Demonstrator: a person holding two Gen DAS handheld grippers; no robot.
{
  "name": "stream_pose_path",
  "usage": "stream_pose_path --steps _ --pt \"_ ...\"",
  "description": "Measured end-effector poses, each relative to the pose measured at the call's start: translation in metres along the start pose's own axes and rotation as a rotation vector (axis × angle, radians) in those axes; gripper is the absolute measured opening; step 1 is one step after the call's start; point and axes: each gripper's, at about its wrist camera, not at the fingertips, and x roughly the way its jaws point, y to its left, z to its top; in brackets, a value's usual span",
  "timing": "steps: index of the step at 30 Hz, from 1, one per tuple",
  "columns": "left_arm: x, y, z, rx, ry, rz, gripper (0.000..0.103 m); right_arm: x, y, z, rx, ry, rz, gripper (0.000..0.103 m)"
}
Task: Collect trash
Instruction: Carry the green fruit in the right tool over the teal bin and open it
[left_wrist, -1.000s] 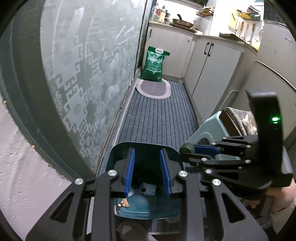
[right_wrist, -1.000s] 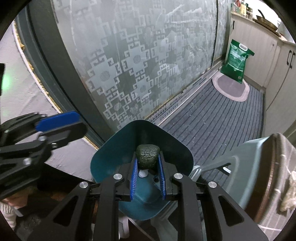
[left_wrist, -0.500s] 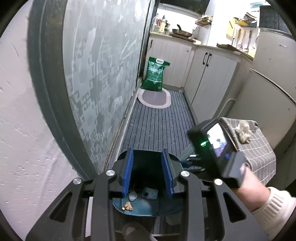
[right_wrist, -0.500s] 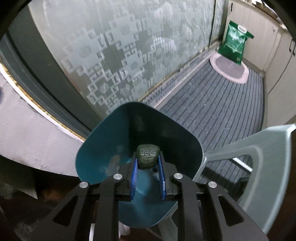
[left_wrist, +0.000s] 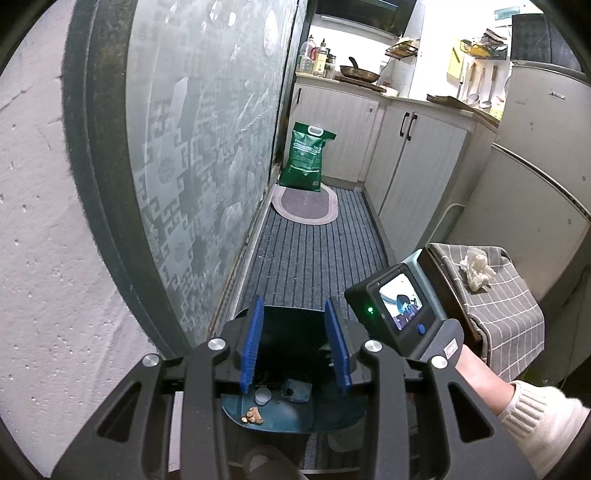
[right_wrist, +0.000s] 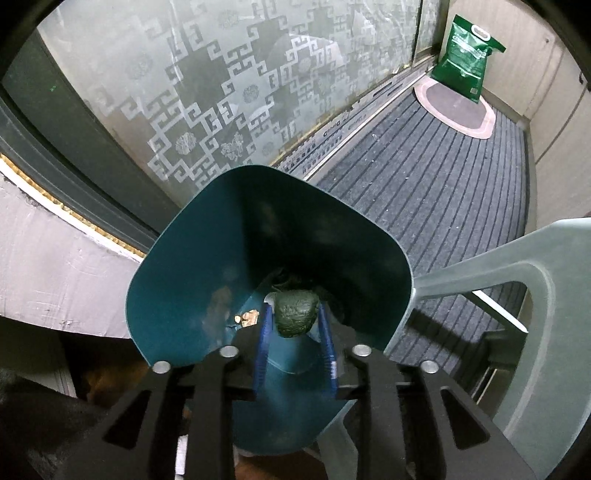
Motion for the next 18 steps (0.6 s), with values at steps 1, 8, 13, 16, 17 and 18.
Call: stream_pose_path --steps 1,8,13,16,17,18 --pt "-0.001 -0.002 0.001 0.003 -0.003 -0.001 0.039 -0.002 -0.001 0.000 0.001 -0.005 0.003 0.027" --pt "-0.006 -0.009 0.003 0.009 -0.019 -0.006 0.042 -0.022 0.004 0.004 0.000 -0.042 0.025 0.031" --pt "-0.011 -0.012 0.006 0.009 -0.037 -0.001 0.044 -0.051 0.014 0.007 -0.018 -0.116 0.040 0.042" --pt "-0.012 -0.012 0.007 0.005 -0.042 -0.002 0.045 -0.074 0.019 0.009 -0.037 -0.174 0.042 0.045" --pt "-0.013 -0.013 0.009 0.001 -0.044 -0.003 0.047 -0.084 0.021 0.009 -0.046 -0.196 0.042 0.045" --pt "-0.013 -0.013 0.009 -0.002 -0.044 -0.003 0.047 -0.093 0.022 0.010 -0.053 -0.217 0.044 0.047"
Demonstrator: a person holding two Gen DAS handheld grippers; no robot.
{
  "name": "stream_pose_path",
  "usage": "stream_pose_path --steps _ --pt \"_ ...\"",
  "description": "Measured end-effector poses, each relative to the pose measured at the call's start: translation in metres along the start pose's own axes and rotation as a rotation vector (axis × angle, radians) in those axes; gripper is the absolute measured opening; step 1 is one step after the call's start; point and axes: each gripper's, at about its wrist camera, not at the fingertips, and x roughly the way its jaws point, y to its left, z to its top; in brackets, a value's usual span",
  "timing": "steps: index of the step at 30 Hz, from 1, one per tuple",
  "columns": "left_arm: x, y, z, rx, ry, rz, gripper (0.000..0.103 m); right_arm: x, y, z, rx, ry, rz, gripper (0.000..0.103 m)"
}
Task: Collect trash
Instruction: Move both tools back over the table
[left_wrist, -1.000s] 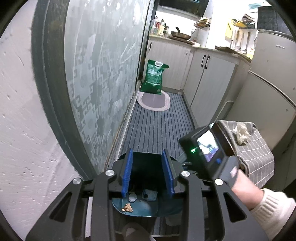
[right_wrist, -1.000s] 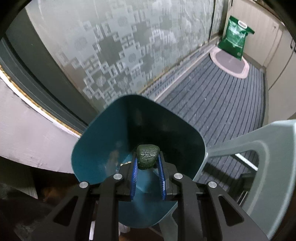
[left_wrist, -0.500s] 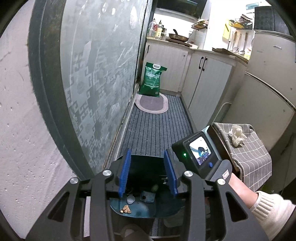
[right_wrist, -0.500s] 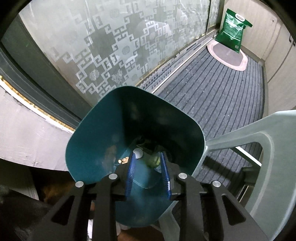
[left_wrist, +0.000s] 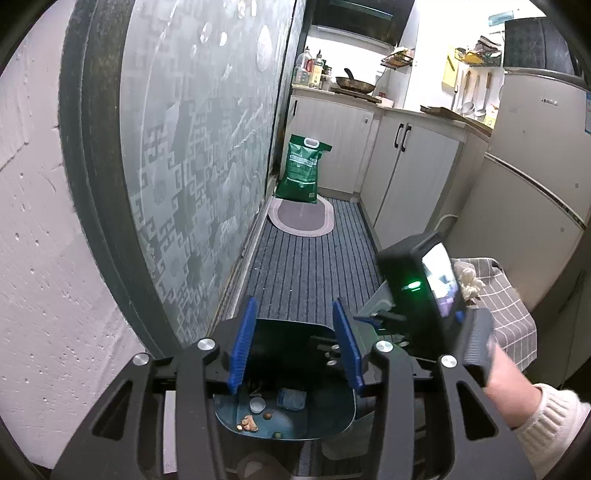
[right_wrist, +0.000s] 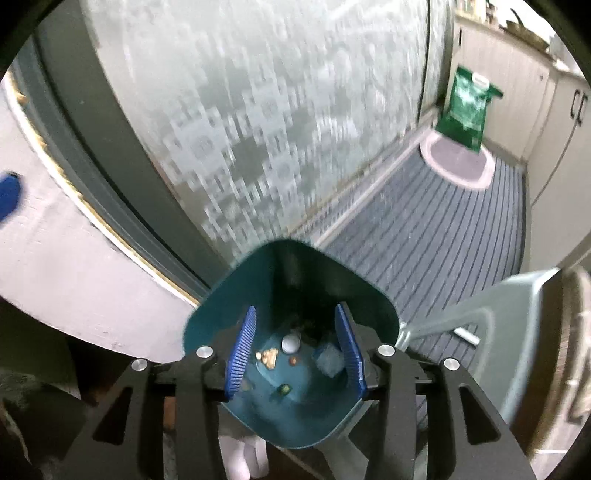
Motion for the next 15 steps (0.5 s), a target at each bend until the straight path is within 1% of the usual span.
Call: stream_pose_path --steps 1,3,5,10,12,15 --pt "0.000 -0.002 0.002 -0.004 -0.002 -0.003 0.047 -0.006 0.001 0.001 -0.002 -0.014 0.000 0.048" --pt "-0.001 -0.005 0.004 -0.006 -0.006 -0.009 0.048 -0.023 0.001 0.003 -0.007 -0.054 -0.002 0.057" --pt "-0.002 -0.011 0.007 -0.002 -0.014 -0.020 0.051 -0.036 0.001 0.004 -0.013 -0.083 -0.006 0.058" --pt "-0.002 -0.025 0.012 0.006 -0.025 -0.040 0.055 -0.067 -0.004 0.001 -0.021 -0.141 -0.025 0.058" --pt "0.000 -0.029 0.014 0.005 -0.027 -0.047 0.056 -0.079 -0.010 -0.002 -0.018 -0.166 -0.039 0.062" --pt "0.003 -0.039 0.016 0.007 -0.027 -0.059 0.058 -0.094 -0.024 -0.007 -0.002 -0.190 -0.061 0.062"
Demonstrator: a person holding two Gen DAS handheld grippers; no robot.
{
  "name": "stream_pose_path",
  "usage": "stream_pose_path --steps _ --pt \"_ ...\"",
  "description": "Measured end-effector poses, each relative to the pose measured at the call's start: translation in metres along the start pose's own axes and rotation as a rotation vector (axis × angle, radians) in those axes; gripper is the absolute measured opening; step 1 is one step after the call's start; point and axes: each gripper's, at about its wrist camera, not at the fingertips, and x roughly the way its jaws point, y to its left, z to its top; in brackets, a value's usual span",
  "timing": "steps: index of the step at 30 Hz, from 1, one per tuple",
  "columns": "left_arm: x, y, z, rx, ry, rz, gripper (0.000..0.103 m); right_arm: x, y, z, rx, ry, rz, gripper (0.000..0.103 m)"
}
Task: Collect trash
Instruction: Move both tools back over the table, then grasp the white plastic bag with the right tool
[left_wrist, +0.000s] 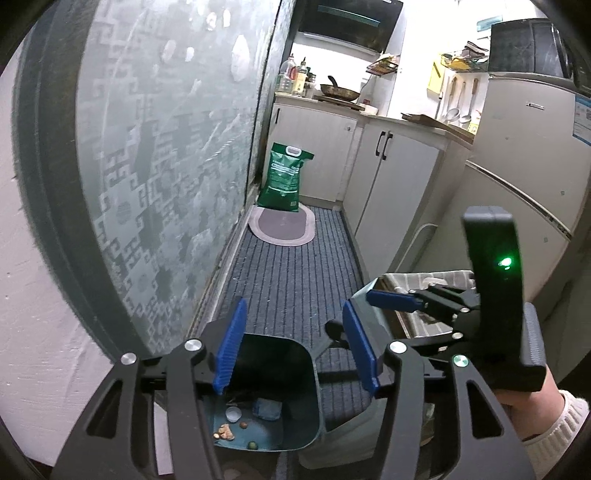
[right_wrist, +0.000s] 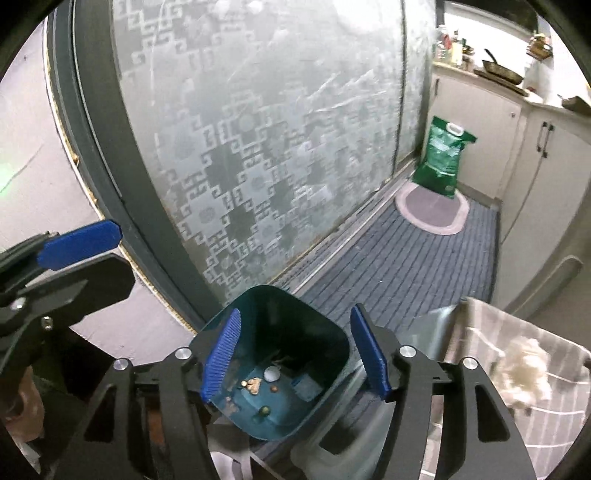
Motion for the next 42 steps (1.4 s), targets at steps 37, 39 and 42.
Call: stream_pose_path --steps 37,39,42 --pt "0.074 -0.105 -0.017 0.120 0.123 -0.060 0.062 -0.021 -0.148 -0.052 0.104 0.044 -0.256 0.004" --pt "0.076 -0.108 -0.017 0.121 0.124 -0.065 0.062 -0.032 -0.150 -0.052 0.116 0.023 -0.245 0.002" --pt "0.079 -0.117 -0.017 0.127 0.128 -0.075 0.062 -0.049 -0.154 -0.053 0.131 -0.008 -0.228 0.001"
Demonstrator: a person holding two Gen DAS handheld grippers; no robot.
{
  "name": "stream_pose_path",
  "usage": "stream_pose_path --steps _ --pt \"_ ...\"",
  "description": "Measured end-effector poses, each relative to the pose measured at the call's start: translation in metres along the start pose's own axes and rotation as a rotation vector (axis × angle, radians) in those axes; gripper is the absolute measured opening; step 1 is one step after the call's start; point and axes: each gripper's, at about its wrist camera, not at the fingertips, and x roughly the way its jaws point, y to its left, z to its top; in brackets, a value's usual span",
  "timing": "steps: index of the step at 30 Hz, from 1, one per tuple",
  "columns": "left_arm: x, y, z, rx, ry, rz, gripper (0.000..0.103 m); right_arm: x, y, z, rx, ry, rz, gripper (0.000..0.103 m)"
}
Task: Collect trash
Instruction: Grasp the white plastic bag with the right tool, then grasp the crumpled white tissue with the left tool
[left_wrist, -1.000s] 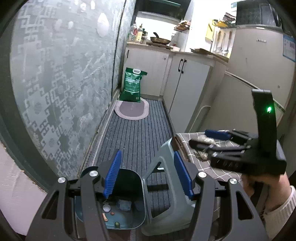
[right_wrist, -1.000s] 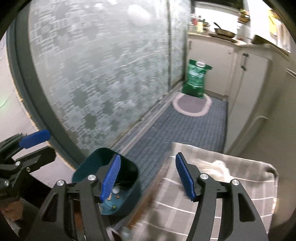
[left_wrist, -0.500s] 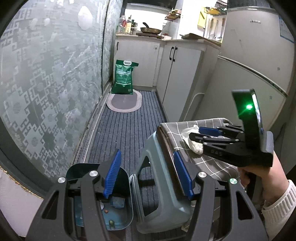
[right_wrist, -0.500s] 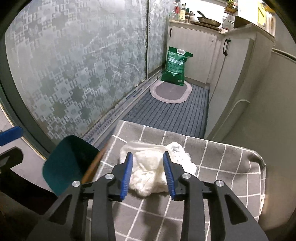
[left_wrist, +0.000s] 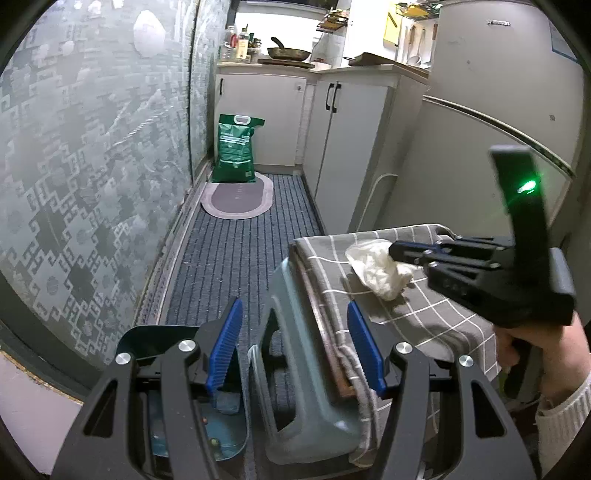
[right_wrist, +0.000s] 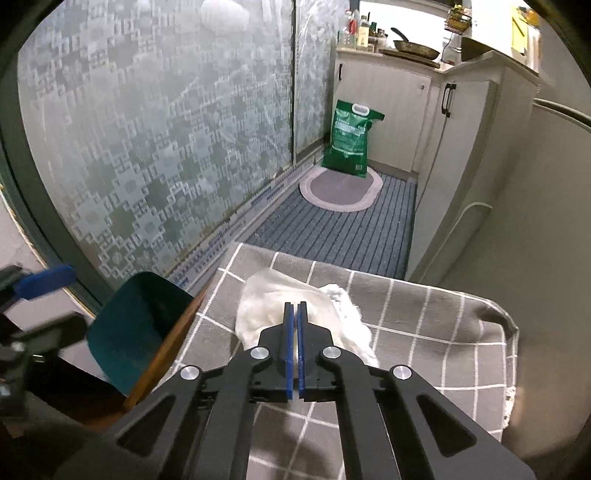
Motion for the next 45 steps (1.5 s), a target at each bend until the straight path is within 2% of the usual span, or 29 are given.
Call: stream_pose_path --steps 11,17,25,33,36,39,41,42,45 --pt "0.028 -0.040 0.004 0.025 0.027 -0.037 0.062 -0.049 -0.036 -0.010 0.044 -0.063 0.005 0.000" --pt "0.049 -0.066 0.004 0.057 0.045 -0.058 0.062 -0.067 -0.064 -0.028 0.084 -0.069 0.005 0.000" --pt "0.090 -0.081 0.013 0.025 0.076 -0.039 0.062 -0.085 -0.088 -0.046 0.122 -0.084 0.020 0.000" --pt "0.117 -0.081 0.025 -0.085 0.126 -0.036 0.057 -0.090 -0.095 -0.066 0.119 -0.063 0.030 0.001" --pt "0.126 -0.079 0.026 -0.141 0.159 -0.008 0.052 -0.092 -0.096 -0.070 0.118 -0.057 0.038 0.001" --pt "0.129 -0.078 0.026 -0.154 0.172 0.017 0.037 -0.093 -0.093 -0.072 0.129 -0.055 0.061 0.001" --pt "0.129 -0.078 0.026 -0.165 0.178 0.011 0.020 -0.094 -0.093 -0.074 0.129 -0.056 0.067 0.001" --pt "0.130 -0.077 0.027 -0.168 0.178 0.012 0.014 -0.095 -0.092 -0.075 0.126 -0.055 0.066 0.001" --pt "0.126 -0.075 0.025 -0.181 0.172 0.023 0.010 -0.097 -0.092 -0.075 0.125 -0.059 0.062 0.001"
